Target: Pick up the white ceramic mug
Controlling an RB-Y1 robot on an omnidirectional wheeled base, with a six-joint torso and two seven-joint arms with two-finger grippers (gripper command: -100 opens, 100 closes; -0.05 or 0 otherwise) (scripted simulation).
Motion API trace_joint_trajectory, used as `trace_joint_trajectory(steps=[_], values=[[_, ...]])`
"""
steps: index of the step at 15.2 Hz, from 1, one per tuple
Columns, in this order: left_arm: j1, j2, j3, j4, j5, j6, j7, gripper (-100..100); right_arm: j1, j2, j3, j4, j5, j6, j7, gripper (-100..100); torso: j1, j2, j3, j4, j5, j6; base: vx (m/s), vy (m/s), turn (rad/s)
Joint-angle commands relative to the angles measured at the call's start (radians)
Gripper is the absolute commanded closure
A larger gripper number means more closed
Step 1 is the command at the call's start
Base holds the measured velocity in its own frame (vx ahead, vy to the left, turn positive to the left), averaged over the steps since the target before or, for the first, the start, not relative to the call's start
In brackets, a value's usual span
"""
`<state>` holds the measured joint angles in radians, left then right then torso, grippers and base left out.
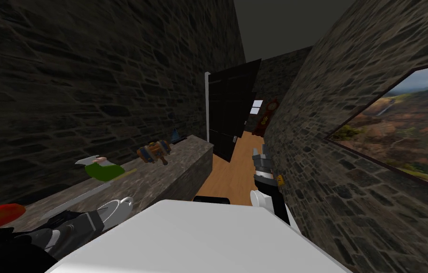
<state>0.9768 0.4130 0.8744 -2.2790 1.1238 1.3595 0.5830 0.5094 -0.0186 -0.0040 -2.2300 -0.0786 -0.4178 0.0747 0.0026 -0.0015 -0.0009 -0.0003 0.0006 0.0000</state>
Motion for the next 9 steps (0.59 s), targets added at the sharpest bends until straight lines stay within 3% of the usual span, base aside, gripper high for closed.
trace_joint_trajectory(steps=[1,2,4,5,9], values=[[0.006,0.003,0.013,0.004,0.017,0.043,0.01,-100,0.0,0.0,0.0,0.0,0.0,0.0,0.0,0,0.0,0.0,0.0,0.0,0.0,0.0,0.006,0.031,-0.112],[0.016,0.004,0.03,0.006,0.039,0.069,0.019,-100,0.0,0.0,0.0,0.0,0.0,0.0,0.0,0,0.0,0.0,0.0,0.0,0.0,0.0,0.006,0.033,-0.151],[0.016,0.004,0.03,0.006,0.039,0.086,0.019,-100,0.0,0.0,0.0,0.0,0.0,0.0,0.0,0,0.0,0.0,0.0,0.0,0.0,0.0,0.002,0.032,-0.083],[0.025,0.004,0.044,0.009,0.059,0.124,0.027,-100,0.0,0.0,0.0,0.0,0.0,0.0,0.0,0,0.0,0.0,0.0,0.0,0.0,0.0,0.008,0.029,-0.093],[0.039,0.004,0.068,0.012,0.091,0.185,0.041,-100,0.0,0.0,0.0,0.0,0.0,0.0,0.0,0,0.0,0.0,0.0,0.0,0.0,0.0,0.007,0.033,-0.103]])
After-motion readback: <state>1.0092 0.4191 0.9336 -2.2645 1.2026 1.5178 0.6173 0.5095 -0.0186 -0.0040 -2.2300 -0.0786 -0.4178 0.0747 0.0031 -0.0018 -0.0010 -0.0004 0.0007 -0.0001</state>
